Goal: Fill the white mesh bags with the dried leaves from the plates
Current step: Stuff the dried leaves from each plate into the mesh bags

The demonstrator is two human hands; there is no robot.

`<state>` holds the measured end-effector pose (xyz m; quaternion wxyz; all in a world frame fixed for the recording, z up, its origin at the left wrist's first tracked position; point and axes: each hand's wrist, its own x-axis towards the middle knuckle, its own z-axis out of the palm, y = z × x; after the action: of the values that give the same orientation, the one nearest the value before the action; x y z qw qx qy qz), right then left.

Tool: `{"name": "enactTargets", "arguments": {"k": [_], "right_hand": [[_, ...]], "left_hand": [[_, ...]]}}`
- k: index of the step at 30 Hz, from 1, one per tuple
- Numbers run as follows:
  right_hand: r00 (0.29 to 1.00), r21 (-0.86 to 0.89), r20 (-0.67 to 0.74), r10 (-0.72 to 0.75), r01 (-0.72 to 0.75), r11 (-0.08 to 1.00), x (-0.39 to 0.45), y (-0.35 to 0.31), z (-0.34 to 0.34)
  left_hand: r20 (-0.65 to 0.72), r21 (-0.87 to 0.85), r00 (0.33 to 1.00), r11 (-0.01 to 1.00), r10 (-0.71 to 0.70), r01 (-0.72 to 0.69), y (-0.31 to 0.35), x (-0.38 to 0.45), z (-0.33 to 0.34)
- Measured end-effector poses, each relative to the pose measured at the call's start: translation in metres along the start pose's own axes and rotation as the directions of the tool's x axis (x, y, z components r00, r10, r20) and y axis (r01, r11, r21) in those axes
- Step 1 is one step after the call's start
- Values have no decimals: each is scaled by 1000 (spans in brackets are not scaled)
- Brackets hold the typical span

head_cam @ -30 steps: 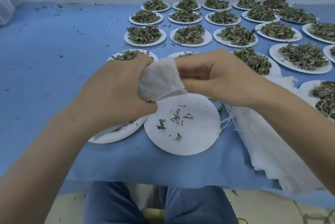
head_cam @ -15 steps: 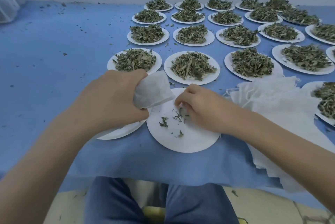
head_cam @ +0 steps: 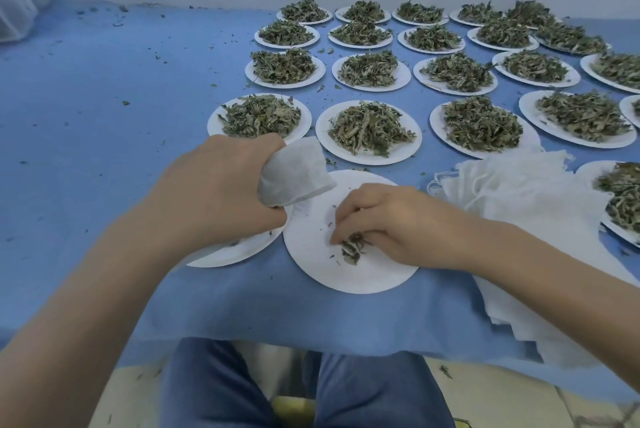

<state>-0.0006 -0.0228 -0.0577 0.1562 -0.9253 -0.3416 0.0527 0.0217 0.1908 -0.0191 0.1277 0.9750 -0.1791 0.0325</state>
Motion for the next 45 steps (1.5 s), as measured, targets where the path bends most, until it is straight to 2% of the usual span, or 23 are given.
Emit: {"name": "enactTargets", "arguments": {"k": [3,6,8,10,12,14,19,24,27,28,30,33,37,40,42,43,45], "right_hand": [[999,-90,38,34,-31,995,2,-1,1],[995,-26,-14,98,-98,995,-6,2,0],[978,-4,-70,195,-196,981,-11,2,-1],[946,-32,-24,322,-323,946,-13,0,1],[927,-51,20,376,-374,926,-13,-4,5],[937,-23,-6,349,-349,937,-12,-9,10],[944,124,-195,268,-247,961,-12,-13,21],[933,170,-146,328,-303,938,-8,-14,9],[857,374,-348,379,-244,895,-9,-11,-22],[838,410,-408,363,-187,893,-9,-12,-33],[844,389,-451,289,-106,915,-5,-20,-46],[877,296,-439,198,-67,953,7,-34,-49],[885,383,-425,189,-13,924,6,-35,-57],[864,474,-443,242,-3,881,-4,-28,-58],[847,424,-436,303,-104,900,-11,-21,-53],[861,351,-387,330,-193,916,-15,-19,-48],[899,171,-184,396,-368,914,-21,-17,-36]], "left_hand": [[1,-15,1000,1000,14,-14,2,1,0],[5,-7,1000,1000,16,-16,0,1,1],[4,-11,1000,1000,19,-19,-2,1,1],[8,-22,1000,1000,21,-21,-2,1,2],[15,-25,1000,999,23,-23,-1,1,3],[21,-30,999,999,26,-25,0,2,3],[25,-22,998,998,58,-58,2,2,5],[48,-8,997,998,62,-62,4,2,6],[40,-2,997,997,72,-72,2,2,5],[38,-4,996,997,75,-75,2,2,5],[20,-47,996,995,92,-91,4,1,6],[-72,-186,990,973,124,-136,10,1,9],[-143,-337,986,932,90,-134,12,-1,12],[-139,-343,988,933,63,-107,11,-3,12],[-126,-314,991,945,55,-92,12,-3,12],[-117,-296,992,952,46,-79,13,-3,12],[-92,-238,995,970,31,-53,15,-3,13]]}}
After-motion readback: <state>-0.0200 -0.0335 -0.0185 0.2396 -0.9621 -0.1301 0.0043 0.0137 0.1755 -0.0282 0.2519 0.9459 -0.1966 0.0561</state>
